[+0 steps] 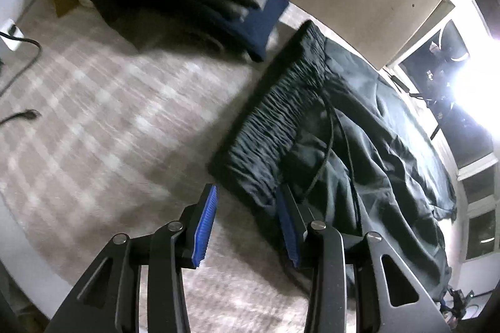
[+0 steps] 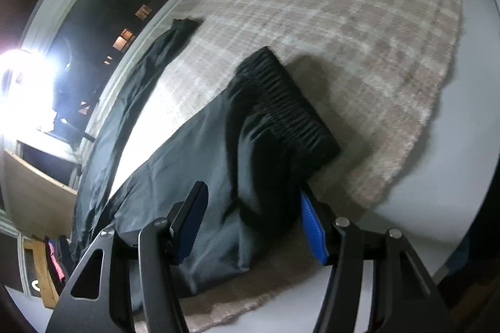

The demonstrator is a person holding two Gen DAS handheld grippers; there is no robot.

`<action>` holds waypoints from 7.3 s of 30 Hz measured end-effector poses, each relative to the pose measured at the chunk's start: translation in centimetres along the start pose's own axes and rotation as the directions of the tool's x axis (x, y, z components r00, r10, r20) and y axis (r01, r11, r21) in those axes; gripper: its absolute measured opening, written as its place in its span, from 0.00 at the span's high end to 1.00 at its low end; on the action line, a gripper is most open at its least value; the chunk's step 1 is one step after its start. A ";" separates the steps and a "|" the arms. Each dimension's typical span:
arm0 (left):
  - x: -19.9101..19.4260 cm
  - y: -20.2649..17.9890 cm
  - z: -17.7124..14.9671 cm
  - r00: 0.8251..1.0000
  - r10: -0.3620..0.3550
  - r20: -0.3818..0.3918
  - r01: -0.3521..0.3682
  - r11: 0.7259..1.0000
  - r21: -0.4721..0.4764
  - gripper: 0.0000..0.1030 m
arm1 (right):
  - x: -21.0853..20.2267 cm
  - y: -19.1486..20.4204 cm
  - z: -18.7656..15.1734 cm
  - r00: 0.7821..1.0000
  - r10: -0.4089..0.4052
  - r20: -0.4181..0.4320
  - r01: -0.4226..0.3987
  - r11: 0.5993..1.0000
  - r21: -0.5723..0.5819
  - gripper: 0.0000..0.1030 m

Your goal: Fold clothes

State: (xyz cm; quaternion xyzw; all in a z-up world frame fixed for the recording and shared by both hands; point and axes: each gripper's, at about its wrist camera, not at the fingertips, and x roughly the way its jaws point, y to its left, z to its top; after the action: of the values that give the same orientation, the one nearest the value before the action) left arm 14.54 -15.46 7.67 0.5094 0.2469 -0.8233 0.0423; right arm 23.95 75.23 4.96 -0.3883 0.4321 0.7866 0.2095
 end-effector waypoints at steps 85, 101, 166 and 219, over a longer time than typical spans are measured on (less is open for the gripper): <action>-2.7 -0.4 3.2 0.996 -0.067 0.057 0.069 0.997 -0.040 0.90 | -5.9 6.8 4.6 0.962 0.159 0.224 -0.182 0.980 0.085 0.97; 0.3 -8.1 16.8 0.995 0.015 0.100 -0.013 1.000 -0.022 0.91 | 6.9 23.7 20.8 0.987 0.067 0.148 -0.065 0.998 -0.019 0.97; 20.7 -29.1 17.9 0.987 0.146 -0.073 -0.022 0.560 0.828 0.91 | 28.8 45.1 -0.5 0.980 -0.195 0.031 0.029 -0.009 -1.000 0.97; 12.3 -38.5 2.1 0.943 -0.089 -0.322 0.332 0.361 0.871 0.74 | 20.9 39.4 -12.5 0.730 0.163 -0.664 -0.663 0.403 -0.631 0.45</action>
State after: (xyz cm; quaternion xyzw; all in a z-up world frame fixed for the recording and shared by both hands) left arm -5.39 19.44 11.87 0.4987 -0.1809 -0.7582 -0.3790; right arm -9.64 43.31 4.72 -0.5024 0.1210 0.7873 -0.3364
